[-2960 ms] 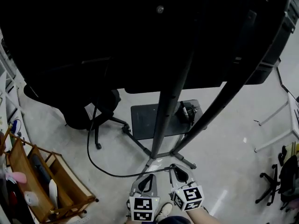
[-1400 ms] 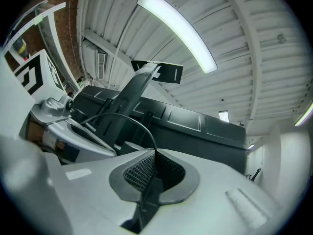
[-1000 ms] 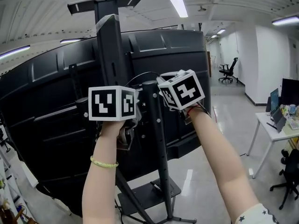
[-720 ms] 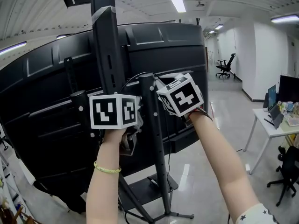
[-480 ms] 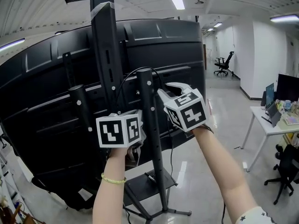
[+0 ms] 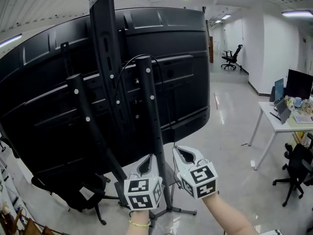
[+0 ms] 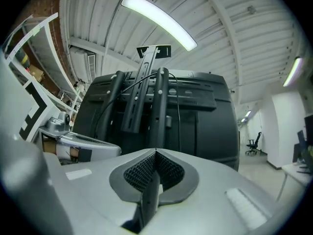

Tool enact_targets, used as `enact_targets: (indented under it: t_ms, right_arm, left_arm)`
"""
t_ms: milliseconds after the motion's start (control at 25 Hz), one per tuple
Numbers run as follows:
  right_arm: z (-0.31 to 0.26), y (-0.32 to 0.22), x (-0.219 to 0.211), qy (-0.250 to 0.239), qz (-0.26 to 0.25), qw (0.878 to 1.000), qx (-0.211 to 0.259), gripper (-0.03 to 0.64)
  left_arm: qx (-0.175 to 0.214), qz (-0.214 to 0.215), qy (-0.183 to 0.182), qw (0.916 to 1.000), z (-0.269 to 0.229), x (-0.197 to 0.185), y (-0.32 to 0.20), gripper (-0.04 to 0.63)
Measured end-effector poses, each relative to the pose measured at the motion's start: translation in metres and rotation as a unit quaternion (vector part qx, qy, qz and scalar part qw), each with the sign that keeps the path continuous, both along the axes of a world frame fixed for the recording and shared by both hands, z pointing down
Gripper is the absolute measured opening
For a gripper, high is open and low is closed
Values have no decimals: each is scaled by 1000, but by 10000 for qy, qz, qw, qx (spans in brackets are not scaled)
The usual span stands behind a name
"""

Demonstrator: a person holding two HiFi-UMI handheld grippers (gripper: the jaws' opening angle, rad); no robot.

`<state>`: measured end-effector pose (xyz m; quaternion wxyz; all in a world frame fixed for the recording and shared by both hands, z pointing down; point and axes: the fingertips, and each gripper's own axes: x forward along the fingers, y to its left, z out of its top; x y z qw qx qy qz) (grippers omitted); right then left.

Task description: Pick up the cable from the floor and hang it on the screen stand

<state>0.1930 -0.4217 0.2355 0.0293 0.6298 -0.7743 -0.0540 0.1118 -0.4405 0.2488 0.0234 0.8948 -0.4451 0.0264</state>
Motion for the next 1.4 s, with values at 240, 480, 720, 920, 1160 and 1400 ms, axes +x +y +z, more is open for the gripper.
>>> enact_targets:
  t_ms: [240,480,720,920,1160,1400]
  right_arm:
    - [92,70,-9,-547,-1,9975,-450,0]
    - [127,97,-7,-752,85,9943,-751,-2]
    - [133,106,-14,-603,-7,9939,-926,-2]
    - [130,109,-19,-604,-80,9939,-920,-2]
    - [126,107,-23,-618,-148,9937,-921,-2]
    - [129,104,-23,-628,-172,9932,-966,-2]
  left_arm:
    - [-696,200,63,9974,98,0,67,8]
    - [-741,128,-210,9969,124,-5,97,8]
    - [-763,145,-210,9968,125,-3,107,8]
    - [-751,125,-230,9968,124,-5,108,8]
    - [-735,90,-242,9970,120,-9,105,8]
    - [-749,61,-250,9969,121,-10,102,8]
